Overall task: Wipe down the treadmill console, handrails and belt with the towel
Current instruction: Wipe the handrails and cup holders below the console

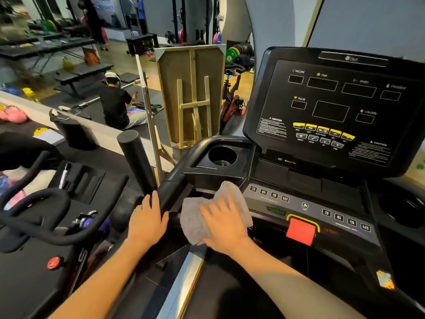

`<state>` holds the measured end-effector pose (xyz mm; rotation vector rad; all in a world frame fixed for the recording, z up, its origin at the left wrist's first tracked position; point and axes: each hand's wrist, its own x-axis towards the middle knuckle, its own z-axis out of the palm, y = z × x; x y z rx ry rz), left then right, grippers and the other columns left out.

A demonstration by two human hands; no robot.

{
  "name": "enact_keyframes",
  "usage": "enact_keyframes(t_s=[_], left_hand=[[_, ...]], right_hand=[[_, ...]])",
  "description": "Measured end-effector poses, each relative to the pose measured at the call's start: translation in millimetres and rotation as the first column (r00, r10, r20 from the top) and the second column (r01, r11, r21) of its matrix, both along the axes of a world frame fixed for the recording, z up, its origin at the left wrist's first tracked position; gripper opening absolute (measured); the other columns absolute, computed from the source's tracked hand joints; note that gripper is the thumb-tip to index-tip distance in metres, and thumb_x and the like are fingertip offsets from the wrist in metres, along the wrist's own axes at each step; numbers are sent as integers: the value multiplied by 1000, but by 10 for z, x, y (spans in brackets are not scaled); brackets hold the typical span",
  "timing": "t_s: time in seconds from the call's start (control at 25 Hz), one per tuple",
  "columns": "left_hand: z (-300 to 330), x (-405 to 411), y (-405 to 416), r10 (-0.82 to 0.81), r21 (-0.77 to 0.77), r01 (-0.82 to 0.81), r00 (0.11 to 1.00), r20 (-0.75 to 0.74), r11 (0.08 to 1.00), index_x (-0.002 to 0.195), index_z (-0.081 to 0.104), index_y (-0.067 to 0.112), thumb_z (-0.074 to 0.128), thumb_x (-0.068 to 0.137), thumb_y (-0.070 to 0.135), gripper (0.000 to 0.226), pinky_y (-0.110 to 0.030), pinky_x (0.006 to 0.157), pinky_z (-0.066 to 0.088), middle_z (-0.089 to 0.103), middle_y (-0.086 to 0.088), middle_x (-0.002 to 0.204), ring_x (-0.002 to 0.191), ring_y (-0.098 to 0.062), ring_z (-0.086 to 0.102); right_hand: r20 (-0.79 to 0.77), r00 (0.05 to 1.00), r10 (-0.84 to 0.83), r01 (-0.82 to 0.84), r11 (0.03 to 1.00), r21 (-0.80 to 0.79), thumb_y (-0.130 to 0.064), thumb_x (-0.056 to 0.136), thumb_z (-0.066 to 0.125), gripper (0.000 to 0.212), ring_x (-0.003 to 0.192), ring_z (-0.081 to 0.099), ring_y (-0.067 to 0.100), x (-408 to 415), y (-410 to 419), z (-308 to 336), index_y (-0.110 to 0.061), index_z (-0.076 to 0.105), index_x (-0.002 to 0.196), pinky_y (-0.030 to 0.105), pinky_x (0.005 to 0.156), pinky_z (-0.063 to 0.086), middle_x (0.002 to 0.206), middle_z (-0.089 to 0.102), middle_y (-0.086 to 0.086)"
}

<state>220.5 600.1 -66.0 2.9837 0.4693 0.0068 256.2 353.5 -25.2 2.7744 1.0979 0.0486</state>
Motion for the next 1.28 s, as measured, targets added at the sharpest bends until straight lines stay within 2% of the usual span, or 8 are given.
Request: enact_keyframes(t_s=[0.28, 0.48, 0.64, 0.8, 0.92, 1.04, 1.16, 1.28], left_hand=[[92, 199, 87, -7, -145, 2, 1000, -30, 989, 160, 0, 17, 35, 99, 62, 84, -42, 89, 55, 39, -15, 151, 121, -30, 57], [55, 501, 93, -46, -147, 36, 997, -60, 988, 160, 2, 15, 28, 98, 66, 84, -40, 86, 57, 38, -15, 151, 114, -27, 59], [115, 714, 57, -71, -186, 66, 997, -25, 980, 159, 4, 10, 26, 99, 64, 84, -42, 92, 53, 34, -16, 154, 126, -32, 53], [139, 834, 48, -79, -212, 72, 997, -24, 974, 159, 6, 7, 26, 99, 64, 85, -41, 98, 50, 33, -17, 155, 132, -33, 49], [131, 949, 43, -69, -243, 61, 997, -21, 968, 158, 7, 7, 28, 98, 66, 86, -43, 97, 50, 34, -17, 154, 133, -34, 48], [127, 1052, 50, -85, -260, 79, 996, -15, 963, 154, 21, 14, 28, 93, 68, 82, -45, 86, 50, 41, -12, 142, 123, -35, 53], [70, 1045, 70, -82, -360, 74, 997, -8, 930, 142, 38, 28, 37, 90, 64, 63, -42, 88, 50, 44, -3, 124, 113, -28, 54], [57, 1068, 53, -60, -328, 49, 998, -24, 943, 145, 37, 25, 38, 92, 65, 67, -40, 93, 49, 43, -3, 127, 117, -26, 51]], right_hand=[[-130, 986, -101, 91, 992, -84, -72, 86, 55, 78, 119, 55, 36, 158, 482, 146, -17, 42, 140, 57, 106, 34, 130, 57, 10], [-254, 951, -174, 249, 921, 300, -60, 94, 55, 42, 107, 65, 18, 231, 382, 279, -32, 58, 125, 41, 96, 49, 116, 68, -9], [-642, 755, -136, 608, 511, 607, -63, 81, 66, 39, 96, 69, 8, 528, 314, 775, -33, 69, 107, 40, 87, 53, 101, 75, -14], [-591, 801, -94, 599, 143, 788, -42, 91, 71, 19, 97, 70, 7, 861, 81, 1544, -30, 71, 107, 31, 85, 51, 100, 76, -12], [-309, 894, -323, 442, 535, 720, -55, 93, 60, 24, 100, 62, 10, 1093, 342, 1495, -35, 63, 106, 36, 86, 48, 107, 68, -14], [-151, 968, -201, 241, 912, 332, -65, 96, 43, 57, 144, 39, 27, 1207, 815, 759, -36, 46, 145, 53, 114, 32, 152, 48, -3], [-197, 972, -127, 154, 980, 127, -74, 94, 27, 73, 157, -4, 30, 1298, 1062, 272, -43, 15, 159, 63, 120, -7, 170, 6, -4], [-160, 986, -54, 69, 994, 89, -82, 90, 18, 78, 156, -8, 29, 1622, 1120, 253, -45, 15, 158, 63, 121, -2, 170, 5, -4]])
